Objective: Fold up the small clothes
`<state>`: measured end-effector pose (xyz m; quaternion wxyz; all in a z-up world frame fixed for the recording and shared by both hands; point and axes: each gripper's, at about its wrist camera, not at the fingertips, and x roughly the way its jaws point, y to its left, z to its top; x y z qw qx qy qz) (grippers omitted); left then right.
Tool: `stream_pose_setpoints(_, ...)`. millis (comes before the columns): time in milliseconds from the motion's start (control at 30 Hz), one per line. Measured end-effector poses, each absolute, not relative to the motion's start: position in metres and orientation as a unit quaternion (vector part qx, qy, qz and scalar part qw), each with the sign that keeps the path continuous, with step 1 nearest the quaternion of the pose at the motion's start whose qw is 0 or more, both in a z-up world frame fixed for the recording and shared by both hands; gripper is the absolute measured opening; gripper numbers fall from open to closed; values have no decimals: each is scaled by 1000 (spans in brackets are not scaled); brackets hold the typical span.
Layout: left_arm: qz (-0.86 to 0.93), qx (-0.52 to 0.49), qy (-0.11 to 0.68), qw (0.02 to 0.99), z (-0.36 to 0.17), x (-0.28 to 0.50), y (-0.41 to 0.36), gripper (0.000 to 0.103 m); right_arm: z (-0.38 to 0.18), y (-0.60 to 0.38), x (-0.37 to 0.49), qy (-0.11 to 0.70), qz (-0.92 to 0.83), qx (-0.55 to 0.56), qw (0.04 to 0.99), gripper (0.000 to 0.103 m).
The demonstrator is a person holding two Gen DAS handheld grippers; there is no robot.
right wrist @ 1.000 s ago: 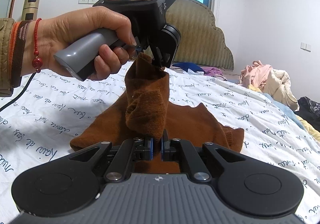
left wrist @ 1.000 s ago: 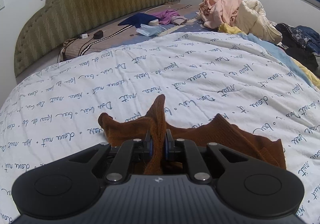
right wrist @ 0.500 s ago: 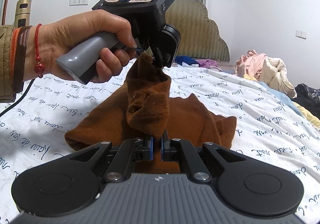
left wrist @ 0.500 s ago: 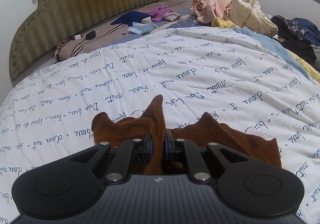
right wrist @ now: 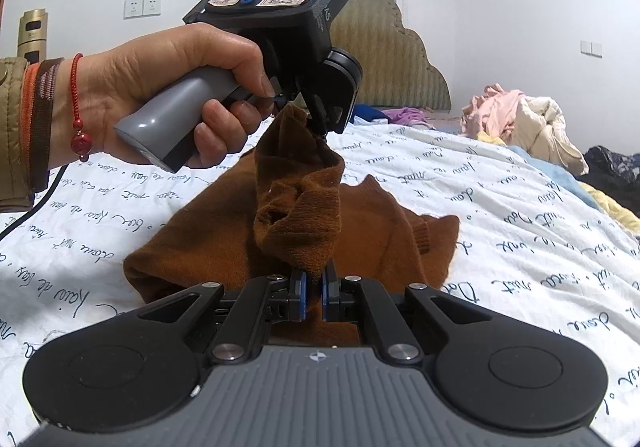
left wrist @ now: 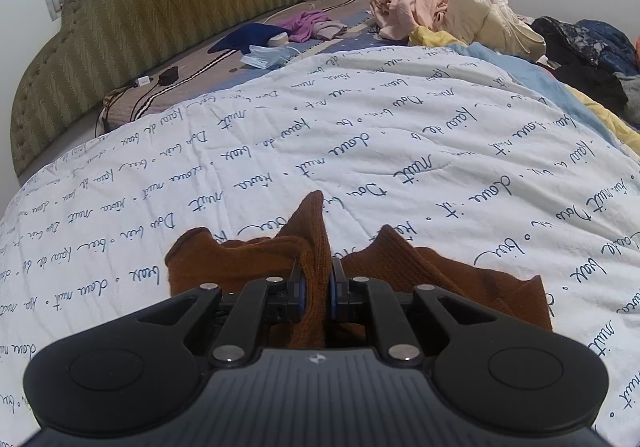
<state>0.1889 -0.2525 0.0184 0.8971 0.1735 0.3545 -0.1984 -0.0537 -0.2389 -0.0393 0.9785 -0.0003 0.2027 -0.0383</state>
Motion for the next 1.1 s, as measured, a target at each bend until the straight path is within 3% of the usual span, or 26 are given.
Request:
stream_pose_setpoints(900, -210, 187, 382, 880, -10, 197, -297, 12, -52, -276, -54, 231, -48, 87, 968, 8)
stream_pose_setpoints(1100, -224, 159, 395, 877, -9, 206, -295, 21, -55, -282, -52, 239, -46, 109, 964, 9)
